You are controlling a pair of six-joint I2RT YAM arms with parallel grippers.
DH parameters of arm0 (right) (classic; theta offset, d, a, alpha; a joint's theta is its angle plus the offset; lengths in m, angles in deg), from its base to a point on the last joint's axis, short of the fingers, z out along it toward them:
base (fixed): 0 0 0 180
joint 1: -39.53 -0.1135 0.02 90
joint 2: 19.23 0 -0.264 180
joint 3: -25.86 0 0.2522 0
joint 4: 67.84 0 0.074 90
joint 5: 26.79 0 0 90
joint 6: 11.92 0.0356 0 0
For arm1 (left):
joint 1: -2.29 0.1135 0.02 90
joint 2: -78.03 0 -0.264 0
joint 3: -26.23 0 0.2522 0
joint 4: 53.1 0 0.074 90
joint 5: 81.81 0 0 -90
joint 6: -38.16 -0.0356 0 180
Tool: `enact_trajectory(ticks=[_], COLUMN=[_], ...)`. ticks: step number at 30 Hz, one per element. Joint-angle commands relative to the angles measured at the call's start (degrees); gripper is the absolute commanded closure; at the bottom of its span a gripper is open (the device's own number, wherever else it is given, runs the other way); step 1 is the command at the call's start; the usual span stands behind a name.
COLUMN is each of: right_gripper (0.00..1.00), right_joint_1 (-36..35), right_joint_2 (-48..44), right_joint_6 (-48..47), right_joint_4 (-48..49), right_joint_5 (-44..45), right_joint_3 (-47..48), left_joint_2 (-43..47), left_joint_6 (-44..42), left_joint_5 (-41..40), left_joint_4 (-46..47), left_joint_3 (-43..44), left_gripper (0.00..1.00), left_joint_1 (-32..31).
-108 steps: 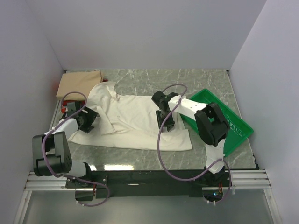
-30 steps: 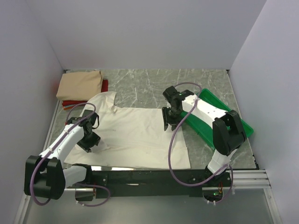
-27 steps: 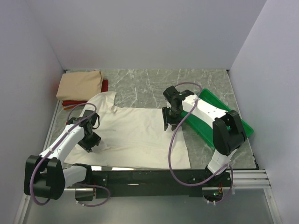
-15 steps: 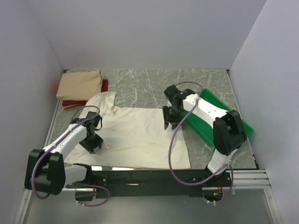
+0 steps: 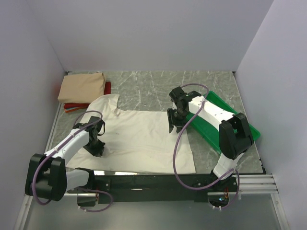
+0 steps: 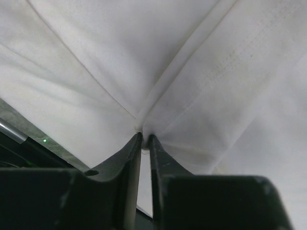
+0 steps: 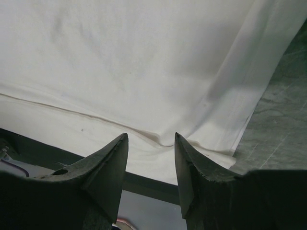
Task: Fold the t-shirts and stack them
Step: Fold the tshirt
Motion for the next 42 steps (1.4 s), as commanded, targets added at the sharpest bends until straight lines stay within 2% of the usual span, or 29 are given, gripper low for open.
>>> enact_trajectory(ticks=[1,3,5,6,11,19,26,37,41,42], right_gripper=[0.50,0.50,0.50,0.50,0.50,0.50,0.50,0.50,0.50,0.50], right_joint_1=[0.6,0.5,0.6,0.5,0.6,0.6,0.6,0.6,0.6,0.6], right_joint_2=[-2.1,-2.1,-2.2,-2.4,-2.6,-2.0,-1.7,-2.1,-1.5,-1.4], right_joint_6=[-0.5,-0.5,-0.4,-0.4,-0.2,0.1,0.7,1.5,1.1,1.1], right_joint_4=[-0.2,-0.3,-0.5,-0.4,-0.3,-0.5,-0.5,-0.8,-1.1,-1.2], right_joint_5=[-0.8,-0.8,-0.5,-0.4,-0.2,-0.6,-0.7,-0.5,-0.8,-0.7], right_joint_3=[2.6,2.5,2.3,2.3,1.9,2.4,1.8,-0.1,0.4,0.5], left_joint_2=[1.5,2.3,3.0,3.6,1.6,-6.8,-15.4,-23.8,-23.7,-23.6], left_joint_6=[0.9,0.9,0.8,0.5,-1.2,-3.1,-5.3,-8.4,-8.9,-9.0], left_joint_5=[0.0,-0.6,-0.9,-0.5,0.7,-0.3,-3.1,-4.1,-4.0,-4.0], left_joint_4=[0.1,-0.5,-0.4,0.0,3.4,6.6,5.8,5.7,6.0,5.8], left_joint_3=[0.0,0.5,1.5,2.0,5.2,11.9,19.3,27.7,28.6,28.7], left_gripper=[0.85,0.90,0.99,1.00,1.00,1.00,1.00,1.00,0.92,0.81], left_joint_1=[-0.3,-0.3,-0.3,-0.3,-1.0,-5.9,-10.2,-14.4,-15.1,-15.1])
